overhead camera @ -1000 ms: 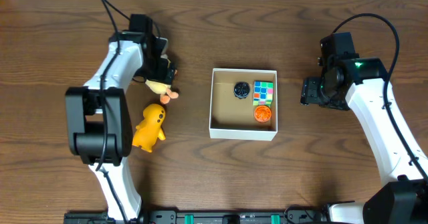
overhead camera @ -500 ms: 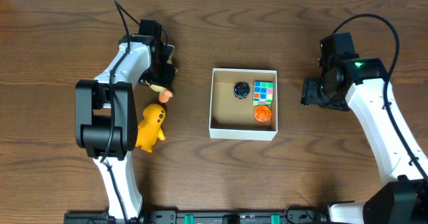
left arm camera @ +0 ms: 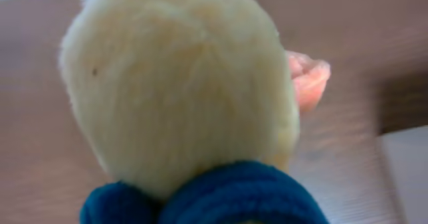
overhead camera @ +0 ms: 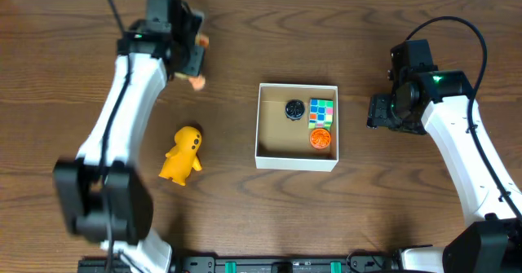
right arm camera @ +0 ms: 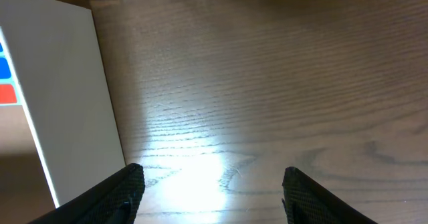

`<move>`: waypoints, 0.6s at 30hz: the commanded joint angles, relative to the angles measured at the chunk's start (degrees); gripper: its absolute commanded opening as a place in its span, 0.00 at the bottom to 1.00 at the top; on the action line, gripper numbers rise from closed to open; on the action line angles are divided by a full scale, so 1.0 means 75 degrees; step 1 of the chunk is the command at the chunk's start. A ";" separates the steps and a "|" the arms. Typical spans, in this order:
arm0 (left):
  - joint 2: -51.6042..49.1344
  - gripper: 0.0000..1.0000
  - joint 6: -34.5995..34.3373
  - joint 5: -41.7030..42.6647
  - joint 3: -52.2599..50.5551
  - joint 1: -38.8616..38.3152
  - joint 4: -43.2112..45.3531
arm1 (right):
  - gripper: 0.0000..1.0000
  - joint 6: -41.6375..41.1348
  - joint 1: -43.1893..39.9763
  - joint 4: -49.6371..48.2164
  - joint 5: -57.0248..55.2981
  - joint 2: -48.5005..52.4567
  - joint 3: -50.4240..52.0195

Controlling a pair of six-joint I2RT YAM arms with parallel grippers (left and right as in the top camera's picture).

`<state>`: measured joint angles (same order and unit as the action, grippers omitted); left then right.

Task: Pack container
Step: 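Grasp the white plush duck with the left gripper and lift it, then carry the duck with the left gripper into the box and release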

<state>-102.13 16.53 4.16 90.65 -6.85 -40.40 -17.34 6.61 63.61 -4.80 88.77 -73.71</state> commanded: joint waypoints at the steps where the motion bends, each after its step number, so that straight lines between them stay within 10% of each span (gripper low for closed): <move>1: 0.0857 0.06 0.0851 0.0361 0.0216 -0.0536 0.0000 | 0.70 0.0032 0.0026 -0.0050 -0.0102 -0.0020 -0.0070; 8: 0.0979 0.06 0.2911 0.1189 0.0131 -0.2090 -0.0495 | 0.69 0.0029 0.0026 -0.0160 -0.0099 -0.0020 -0.0070; 18: -0.0530 0.06 0.3060 0.1154 -0.0067 -0.3515 -0.0545 | 0.67 0.0029 0.0026 -0.0160 -0.0099 -0.0020 -0.0070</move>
<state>-103.42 37.78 12.14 90.89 -32.10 -44.66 -17.34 6.61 62.48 -4.78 88.77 -73.71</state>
